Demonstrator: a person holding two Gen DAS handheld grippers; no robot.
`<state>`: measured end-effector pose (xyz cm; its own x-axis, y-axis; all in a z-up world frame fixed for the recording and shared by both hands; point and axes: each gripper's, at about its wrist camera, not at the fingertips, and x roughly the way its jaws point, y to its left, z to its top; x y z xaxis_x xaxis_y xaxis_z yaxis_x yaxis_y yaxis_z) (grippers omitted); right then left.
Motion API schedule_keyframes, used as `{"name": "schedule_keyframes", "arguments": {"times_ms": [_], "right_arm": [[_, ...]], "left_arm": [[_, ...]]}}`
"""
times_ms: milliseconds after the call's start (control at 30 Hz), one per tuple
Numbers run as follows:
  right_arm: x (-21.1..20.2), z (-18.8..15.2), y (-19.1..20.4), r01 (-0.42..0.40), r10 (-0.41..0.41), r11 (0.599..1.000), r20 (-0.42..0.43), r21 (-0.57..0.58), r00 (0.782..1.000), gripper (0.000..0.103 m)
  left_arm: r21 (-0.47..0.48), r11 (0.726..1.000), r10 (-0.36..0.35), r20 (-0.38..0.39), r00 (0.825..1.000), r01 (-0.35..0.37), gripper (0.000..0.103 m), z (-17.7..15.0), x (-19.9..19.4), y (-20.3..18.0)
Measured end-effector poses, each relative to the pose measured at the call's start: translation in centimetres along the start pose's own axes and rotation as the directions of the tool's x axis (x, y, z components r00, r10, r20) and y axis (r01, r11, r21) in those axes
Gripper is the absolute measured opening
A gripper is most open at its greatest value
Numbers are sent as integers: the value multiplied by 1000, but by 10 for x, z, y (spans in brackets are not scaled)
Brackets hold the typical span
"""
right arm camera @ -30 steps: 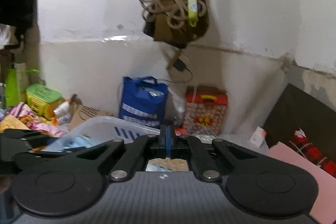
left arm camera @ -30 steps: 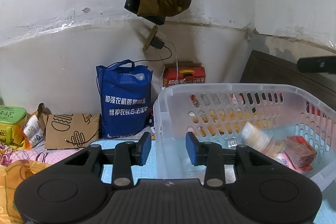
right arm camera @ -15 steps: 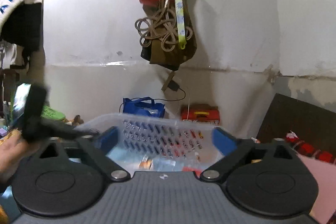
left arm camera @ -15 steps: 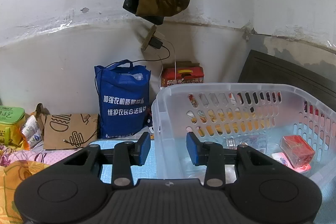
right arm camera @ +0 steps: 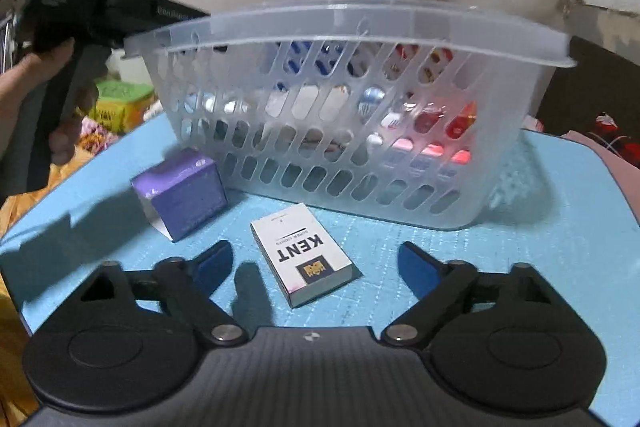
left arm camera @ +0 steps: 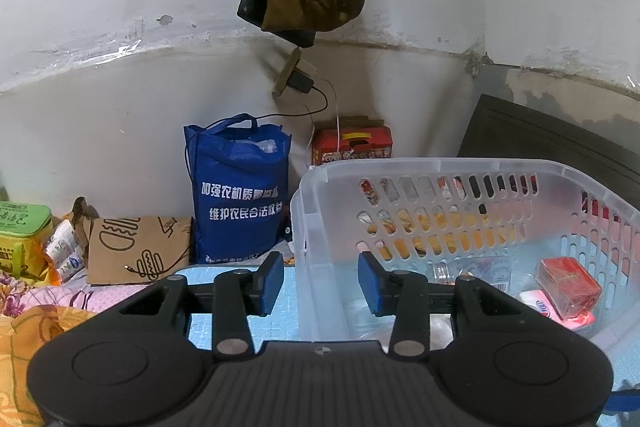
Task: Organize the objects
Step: 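Grasp the white KENT cigarette pack with the right gripper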
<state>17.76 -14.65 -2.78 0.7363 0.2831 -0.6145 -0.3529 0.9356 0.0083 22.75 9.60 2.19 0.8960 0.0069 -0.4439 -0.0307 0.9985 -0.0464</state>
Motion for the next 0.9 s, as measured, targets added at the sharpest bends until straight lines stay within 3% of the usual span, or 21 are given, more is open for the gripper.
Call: {"name": "schedule_keyframes", "arguments": {"times_ms": [133, 200, 500, 900], "right_arm": [[-1, -1, 8, 3, -3, 998, 1, -65, 1000, 64], [-3, -3, 12, -26, 27, 996, 20, -82, 999, 46], [-12, -14, 24, 33, -20, 992, 98, -124, 995, 46], [-20, -16, 8, -9, 14, 999, 148, -38, 989, 46]], "left_arm": [[-3, 1000, -9, 1, 1000, 9, 47, 0, 1, 2], [2, 1000, -3, 4, 1000, 3, 47, 0, 0, 2], [0, 1000, -2, 3, 1000, 2, 47, 0, 1, 2], [6, 1000, 2, 7, 1000, -2, 47, 0, 0, 2]]}}
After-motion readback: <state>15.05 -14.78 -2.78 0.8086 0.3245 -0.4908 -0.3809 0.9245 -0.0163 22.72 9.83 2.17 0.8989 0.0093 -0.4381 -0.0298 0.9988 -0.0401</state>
